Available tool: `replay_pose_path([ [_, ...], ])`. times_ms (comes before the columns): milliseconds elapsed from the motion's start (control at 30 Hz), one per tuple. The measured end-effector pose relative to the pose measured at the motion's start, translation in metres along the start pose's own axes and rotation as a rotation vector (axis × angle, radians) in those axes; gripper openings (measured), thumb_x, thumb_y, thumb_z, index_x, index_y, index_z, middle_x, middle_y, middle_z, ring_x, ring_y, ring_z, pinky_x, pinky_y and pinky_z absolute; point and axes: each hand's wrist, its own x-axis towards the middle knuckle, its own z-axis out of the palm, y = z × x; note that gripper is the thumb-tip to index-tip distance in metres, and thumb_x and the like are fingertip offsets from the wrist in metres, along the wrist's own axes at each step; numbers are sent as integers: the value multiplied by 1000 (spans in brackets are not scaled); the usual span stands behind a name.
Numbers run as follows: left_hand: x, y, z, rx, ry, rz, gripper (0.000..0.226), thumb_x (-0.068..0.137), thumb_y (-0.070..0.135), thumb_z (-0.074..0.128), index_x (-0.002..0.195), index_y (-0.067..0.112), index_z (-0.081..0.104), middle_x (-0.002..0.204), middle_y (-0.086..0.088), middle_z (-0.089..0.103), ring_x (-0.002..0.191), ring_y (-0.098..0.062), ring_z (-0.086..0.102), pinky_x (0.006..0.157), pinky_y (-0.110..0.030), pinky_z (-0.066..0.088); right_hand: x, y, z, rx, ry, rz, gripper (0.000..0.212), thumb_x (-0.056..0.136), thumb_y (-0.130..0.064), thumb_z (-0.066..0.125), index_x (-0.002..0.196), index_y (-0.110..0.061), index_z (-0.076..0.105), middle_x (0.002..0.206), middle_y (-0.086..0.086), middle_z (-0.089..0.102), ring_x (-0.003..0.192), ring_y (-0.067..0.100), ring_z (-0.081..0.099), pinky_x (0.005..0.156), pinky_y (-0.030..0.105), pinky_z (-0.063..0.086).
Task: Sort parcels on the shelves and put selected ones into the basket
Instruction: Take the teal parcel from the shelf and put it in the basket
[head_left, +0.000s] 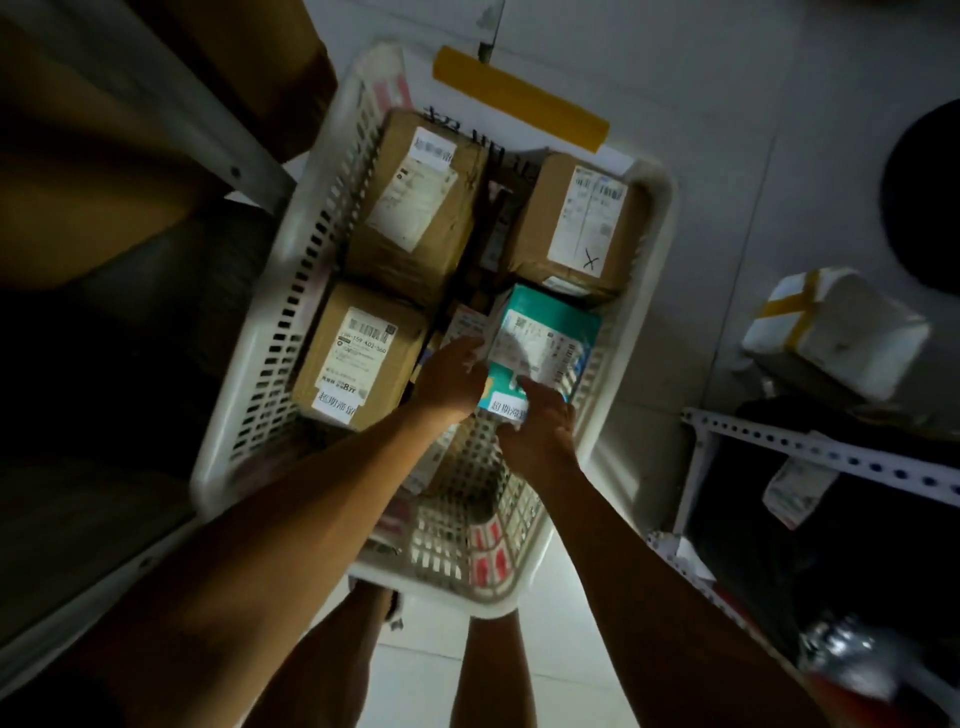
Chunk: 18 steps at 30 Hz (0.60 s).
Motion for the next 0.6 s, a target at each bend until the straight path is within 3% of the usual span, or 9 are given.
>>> replay_pose_path([
  [133, -105, 23, -48, 111, 11, -12, 22, 99, 21, 58, 119, 16, 66, 118, -8, 70, 110, -25, 66, 86, -28, 51, -79, -26, -58, 5, -171, 66, 51, 89, -19, 68, 139, -20, 56, 137, 9, 61, 125, 27, 58, 104, 35, 49],
  [267, -235, 74, -104, 182, -4, -29, 24, 103, 26, 51, 110, 10, 68, 106, -3, 68, 99, -25, 66, 83, -33, 53, -179, -65, -129, -166, -256, -35, 51, 94, -24, 65, 143, -17, 54, 140, 11, 60, 128, 28, 57, 105, 31, 44],
  [367, -320, 106, -136, 165, 14, -25, 19, 99, 23, 58, 107, 13, 71, 102, -3, 69, 94, -22, 65, 85, -31, 50, -256, -99, -168, -253, -301, -108, 50, 94, -23, 65, 142, -14, 55, 140, 14, 60, 129, 30, 56, 104, 32, 43],
  [467, -394, 123, -155, 173, 23, 60, 12, 94, 18, 64, 100, 15, 73, 106, -9, 73, 101, -26, 69, 91, -38, 54, -311, -125, -185, -318, -362, -204, 49, 94, -22, 67, 140, -11, 54, 137, 13, 61, 127, 30, 57, 96, 29, 42],
  [600, -480, 139, -166, 233, 139, 85, 30, 100, 31, 50, 113, 13, 71, 119, -10, 70, 111, -27, 64, 93, -34, 50, -357, -155, -192, -385, -413, -414, 32, 95, -19, 64, 127, -15, 64, 121, 4, 65, 110, 24, 64, 87, 24, 46],
])
